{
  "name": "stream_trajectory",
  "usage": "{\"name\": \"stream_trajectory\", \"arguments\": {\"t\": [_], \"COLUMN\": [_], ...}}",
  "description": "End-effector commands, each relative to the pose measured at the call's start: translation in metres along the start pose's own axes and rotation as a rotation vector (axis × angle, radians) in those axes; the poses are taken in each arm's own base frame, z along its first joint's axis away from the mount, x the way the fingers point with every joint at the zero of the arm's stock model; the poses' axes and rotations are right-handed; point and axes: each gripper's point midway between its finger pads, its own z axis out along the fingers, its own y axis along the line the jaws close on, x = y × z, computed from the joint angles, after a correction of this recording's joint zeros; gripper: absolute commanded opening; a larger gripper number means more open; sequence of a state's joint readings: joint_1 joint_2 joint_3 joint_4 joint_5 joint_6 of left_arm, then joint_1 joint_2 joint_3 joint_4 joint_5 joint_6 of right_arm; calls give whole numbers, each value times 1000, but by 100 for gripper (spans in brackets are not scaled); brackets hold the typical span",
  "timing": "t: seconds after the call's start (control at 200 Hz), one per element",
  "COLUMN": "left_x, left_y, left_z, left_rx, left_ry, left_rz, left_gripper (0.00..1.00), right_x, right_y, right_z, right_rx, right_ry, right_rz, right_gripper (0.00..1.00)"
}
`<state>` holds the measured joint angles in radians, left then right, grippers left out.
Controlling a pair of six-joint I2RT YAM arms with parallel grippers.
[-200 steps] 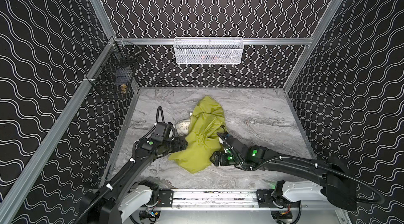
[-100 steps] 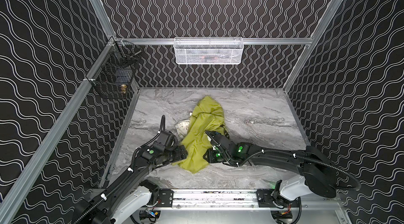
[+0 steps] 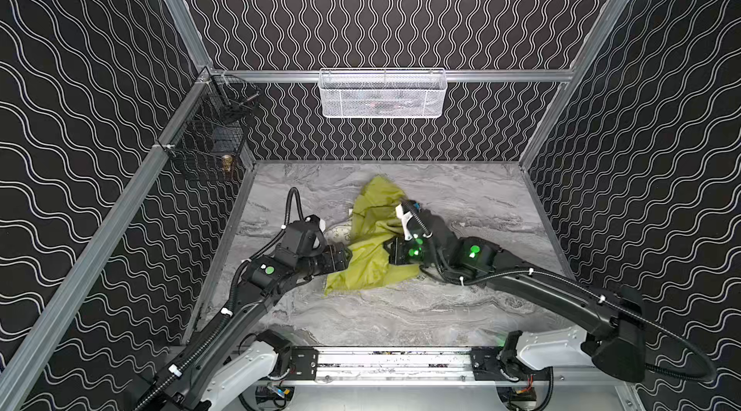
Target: Zip up the jacket
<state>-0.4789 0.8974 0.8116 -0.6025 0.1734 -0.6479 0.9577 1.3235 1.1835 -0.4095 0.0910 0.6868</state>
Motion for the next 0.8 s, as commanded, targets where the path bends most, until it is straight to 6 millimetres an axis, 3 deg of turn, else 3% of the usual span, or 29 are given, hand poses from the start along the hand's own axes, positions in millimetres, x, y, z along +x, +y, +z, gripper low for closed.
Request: {"name": "stream_trajectory", "arguments": {"t": [0.0, 0.11, 0.23, 0.46, 0.641, 0.791], "left_x": [-26, -40, -44, -30, -19, -18], "left_y": [-28, -51, -71, -113, -141, -152], "left_z": [-16, -31, -34, -28, -15, 13], "left_rx": [95, 179, 253, 276, 209, 54], "left_ry": [-96, -151, -154, -155, -178, -175], "left_rz": [103, 170, 225, 453, 631, 742], "left_gripper": [90, 91, 91, 88, 88, 88], "right_x": [-30, -60, -87, -118, -134, -142], "right_y": [-6, -10, -12, -7, 3, 11], "right_z": [-16, -28, -43, -62, -72, -73], "right_rx": [-5, -29, -39, -96, -143, -180], "right_ry": [-38, -69, -114, -148, -160, -160], "right_rz": [-9, 9, 13, 16, 12, 17], "right_gripper": [0, 0, 0, 0, 0, 0]}}
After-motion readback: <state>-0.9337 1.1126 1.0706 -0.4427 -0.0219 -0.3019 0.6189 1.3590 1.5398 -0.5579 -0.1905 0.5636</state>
